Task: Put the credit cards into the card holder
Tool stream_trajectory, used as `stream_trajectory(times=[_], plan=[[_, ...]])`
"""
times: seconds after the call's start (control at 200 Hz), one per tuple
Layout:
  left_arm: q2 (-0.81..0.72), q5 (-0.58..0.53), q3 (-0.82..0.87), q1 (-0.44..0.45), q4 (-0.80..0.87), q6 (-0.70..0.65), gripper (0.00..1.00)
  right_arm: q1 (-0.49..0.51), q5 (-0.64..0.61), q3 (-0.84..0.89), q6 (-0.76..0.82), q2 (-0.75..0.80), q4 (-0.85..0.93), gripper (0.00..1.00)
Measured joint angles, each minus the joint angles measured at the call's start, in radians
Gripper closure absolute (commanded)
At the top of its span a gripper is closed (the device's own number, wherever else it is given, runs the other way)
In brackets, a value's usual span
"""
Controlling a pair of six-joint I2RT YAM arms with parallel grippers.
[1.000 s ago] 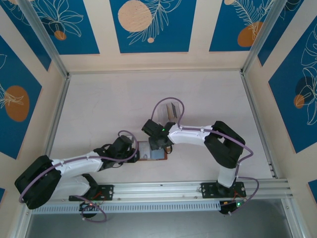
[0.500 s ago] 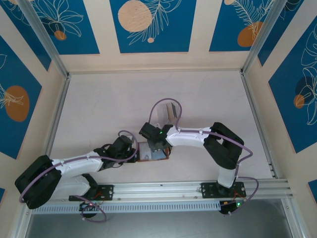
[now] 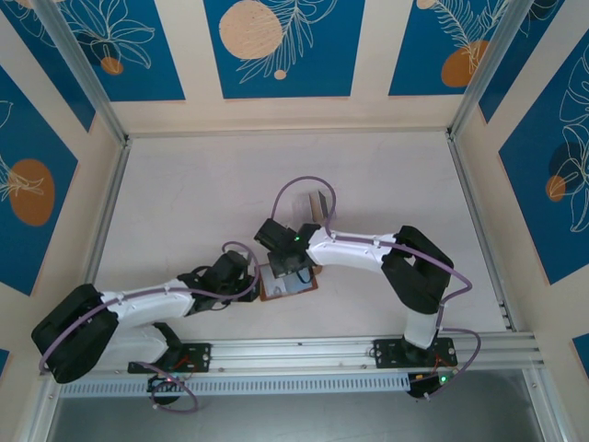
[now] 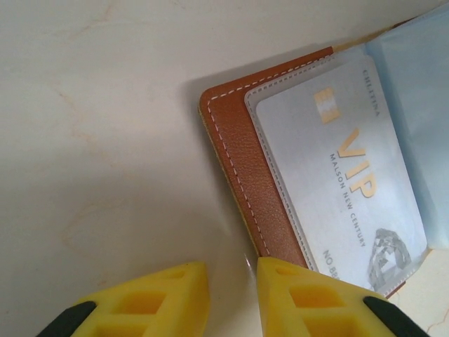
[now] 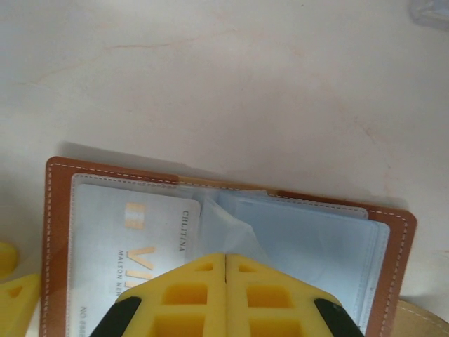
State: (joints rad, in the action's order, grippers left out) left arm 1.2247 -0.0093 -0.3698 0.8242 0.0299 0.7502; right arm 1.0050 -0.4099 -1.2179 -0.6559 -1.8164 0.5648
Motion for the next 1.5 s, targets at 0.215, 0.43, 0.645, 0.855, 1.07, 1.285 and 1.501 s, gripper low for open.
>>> stream_trajectory(times=[0.215, 0.43, 0.645, 0.855, 1.07, 1.285, 1.501], plan=[[0.040, -0.026, -0.024, 0.013, 0.008, 0.003, 0.74, -0.039, 0.126, 0.013, -0.031, 0.000, -0.059, 0.77], [0.068, -0.050, -0.053, 0.025, 0.038, 0.009, 0.74, -0.073, 0.282, 0.092, -0.089, 0.000, -0.182, 0.62], [0.077, -0.052, -0.060, 0.026, 0.044, 0.012, 0.74, -0.089, 0.375, 0.152, -0.138, 0.014, -0.296, 0.50], [0.079, -0.053, -0.061, 0.026, 0.045, 0.019, 0.74, -0.074, 0.428, 0.187, -0.140, 0.105, -0.348, 0.44], [0.077, -0.053, -0.061, 0.027, 0.045, 0.027, 0.69, -0.077, 0.454, 0.186, -0.121, 0.157, -0.368, 0.43], [0.051, -0.051, -0.058, 0.039, 0.045, 0.026, 0.65, -0.068, 0.301, 0.204, -0.076, 0.242, -0.249, 0.37], [0.053, -0.049, -0.058, 0.039, 0.041, 0.026, 0.65, -0.087, 0.207, 0.251, -0.032, 0.447, -0.190, 0.31]])
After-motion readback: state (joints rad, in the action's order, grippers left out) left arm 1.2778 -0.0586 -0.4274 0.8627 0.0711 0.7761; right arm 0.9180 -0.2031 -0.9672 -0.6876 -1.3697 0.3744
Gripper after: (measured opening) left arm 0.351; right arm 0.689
